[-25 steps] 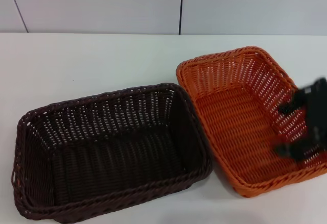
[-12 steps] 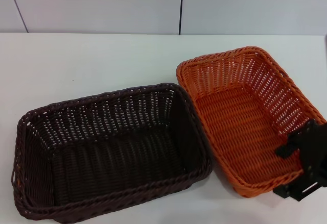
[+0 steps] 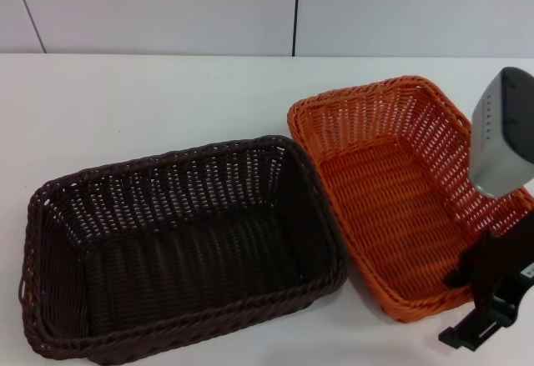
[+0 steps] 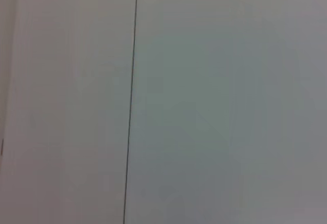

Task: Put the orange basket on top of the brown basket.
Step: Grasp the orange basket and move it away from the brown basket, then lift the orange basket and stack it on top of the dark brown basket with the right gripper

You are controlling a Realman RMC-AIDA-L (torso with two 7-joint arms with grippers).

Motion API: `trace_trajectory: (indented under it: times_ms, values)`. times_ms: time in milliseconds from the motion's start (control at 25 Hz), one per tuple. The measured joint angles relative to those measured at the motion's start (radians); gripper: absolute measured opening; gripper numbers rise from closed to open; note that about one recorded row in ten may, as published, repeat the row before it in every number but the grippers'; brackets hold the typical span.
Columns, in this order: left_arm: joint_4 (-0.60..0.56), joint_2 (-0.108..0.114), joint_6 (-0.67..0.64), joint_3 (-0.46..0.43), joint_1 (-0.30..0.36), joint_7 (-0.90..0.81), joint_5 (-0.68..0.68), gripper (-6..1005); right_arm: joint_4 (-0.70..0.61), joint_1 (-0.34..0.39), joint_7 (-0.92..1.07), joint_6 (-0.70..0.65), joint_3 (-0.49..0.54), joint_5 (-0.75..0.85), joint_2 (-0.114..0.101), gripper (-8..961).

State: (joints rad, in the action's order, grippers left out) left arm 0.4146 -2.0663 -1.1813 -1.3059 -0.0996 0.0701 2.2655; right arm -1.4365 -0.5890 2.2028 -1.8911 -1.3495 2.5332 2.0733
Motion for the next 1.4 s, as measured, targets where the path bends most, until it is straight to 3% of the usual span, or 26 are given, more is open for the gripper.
trace_trajectory:
  times_ms: [400, 600, 840, 1160, 1400]
  values:
    - [-0.012, 0.003, 0.003, -0.005, -0.003, -0.003, 0.001, 746, -0.012, -0.014, 0.055, 0.060, -0.068, 0.036, 0.002, 748]
    - [-0.033, 0.003, 0.002, -0.007, -0.019, -0.004, 0.000, 745, -0.048, -0.018, 0.096, 0.066, -0.084, 0.039, 0.002, 501]
    - [-0.060, 0.003, 0.002, -0.007, -0.038, -0.004, 0.000, 744, -0.106, -0.015, 0.164, 0.081, -0.085, 0.053, 0.002, 354]
    - [-0.081, 0.004, 0.002, -0.015, -0.053, -0.004, 0.000, 743, -0.303, -0.009, 0.248, 0.107, -0.088, 0.053, 0.002, 313]
    - [-0.091, 0.005, 0.001, -0.016, -0.055, -0.004, 0.000, 743, -0.367, -0.013, 0.253, 0.154, -0.091, 0.057, 0.002, 259]
